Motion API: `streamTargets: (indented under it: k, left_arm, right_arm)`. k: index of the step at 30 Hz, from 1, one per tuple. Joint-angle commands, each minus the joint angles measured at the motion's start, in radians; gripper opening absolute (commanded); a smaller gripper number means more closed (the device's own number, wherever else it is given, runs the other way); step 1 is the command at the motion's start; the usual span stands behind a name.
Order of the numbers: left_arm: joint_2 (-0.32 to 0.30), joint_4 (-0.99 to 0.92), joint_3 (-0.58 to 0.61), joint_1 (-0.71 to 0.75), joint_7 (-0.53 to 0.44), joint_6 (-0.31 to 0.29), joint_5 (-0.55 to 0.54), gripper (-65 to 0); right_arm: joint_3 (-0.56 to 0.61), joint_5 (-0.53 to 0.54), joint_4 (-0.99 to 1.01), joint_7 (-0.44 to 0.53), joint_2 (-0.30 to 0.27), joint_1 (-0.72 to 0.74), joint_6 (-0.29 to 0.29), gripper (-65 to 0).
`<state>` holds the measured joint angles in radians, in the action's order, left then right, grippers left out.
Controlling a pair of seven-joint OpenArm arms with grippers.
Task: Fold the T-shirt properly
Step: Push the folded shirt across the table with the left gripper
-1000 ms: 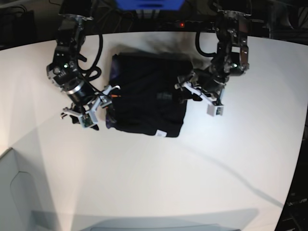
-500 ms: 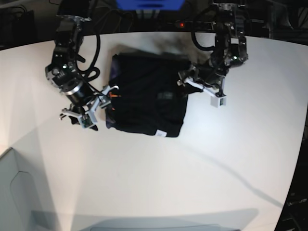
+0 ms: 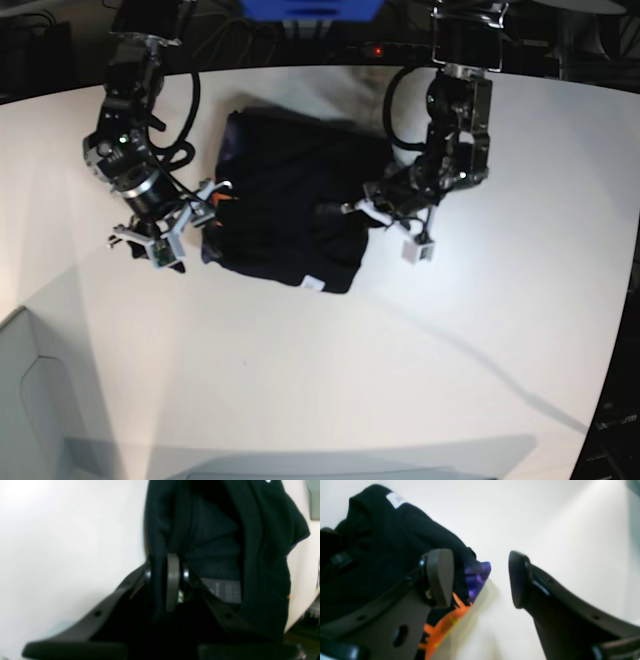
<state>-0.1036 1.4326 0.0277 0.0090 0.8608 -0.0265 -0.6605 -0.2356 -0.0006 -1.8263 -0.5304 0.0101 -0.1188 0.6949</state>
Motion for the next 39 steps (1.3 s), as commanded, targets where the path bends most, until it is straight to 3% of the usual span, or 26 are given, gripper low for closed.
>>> streamTargets:
  k: [1, 8, 11, 15, 17, 19, 24, 27, 30, 34, 39]
  left_arm:
    - [-0.015, -0.045, 0.064, -0.045, 0.030, 0.010, 0.032, -62.9]
    - [-0.043, -0.295, 0.550, -0.419, 0.021, 0.006, 0.032, -65.0]
    - [-0.031, -0.356, 0.803, -0.584, -0.064, 0.006, 0.032, -65.0]
    - [0.046, -0.421, 1.090, -0.745, -0.154, 0.007, 0.032, -64.8]
    - [0.107, -0.482, 1.167, -0.800, -0.157, 0.017, 0.032, -63.3]
    - [0.161, -0.547, 1.214, -0.838, -0.142, 0.017, 0.032, -57.6]
    - [0.189, -0.570, 1.222, -0.884, -0.145, 0.018, 0.049, -32.1]
    - [0.176, -0.539, 1.204, -0.884, -0.139, 0.018, 0.114, -22.9]
    - [0.135, -0.467, 1.096, -0.875, -0.105, 0.018, 0.180, -21.9]
    - [0.026, -0.272, 0.863, -0.801, 0.013, 0.018, 0.198, -21.9]
    - [-0.144, 0.063, 0.518, -0.562, 0.150, 0.018, 0.198, -21.9]
  right_arm:
    - [-0.012, 0.015, -0.019, 0.023, -0.006, 0.009, 0.003, -29.1]
    - [-0.149, 0.015, -0.019, 0.023, -0.005, 0.009, 0.003, -29.1]
    - [-0.212, 0.015, -0.019, 0.023, -0.005, 0.009, 0.003, -29.1]
    - [-0.284, 0.015, -0.016, 0.023, -0.005, 0.009, 0.003, -29.1]
    - [-0.316, 0.015, -0.014, 0.023, -0.005, 0.009, 0.003, -29.1]
    - [-0.339, 0.015, -0.014, 0.023, -0.005, 0.003, 0.003, -29.1]
    - [-0.364, 0.015, -0.014, 0.023, -0.006, -0.002, 0.003, -29.1]
    - [-0.364, 0.015, -0.003, 0.023, -0.006, -0.002, 0.003, -29.1]
    - [-0.368, 0.015, 0.038, 0.023, -0.025, 0.009, 0.003, -29.1]
    - [-0.379, 0.015, 0.136, 0.031, -0.049, 0.035, 0.003, -29.2]
    - [-0.402, 0.017, 0.230, 0.033, -0.074, 0.043, 0.003, -29.3]
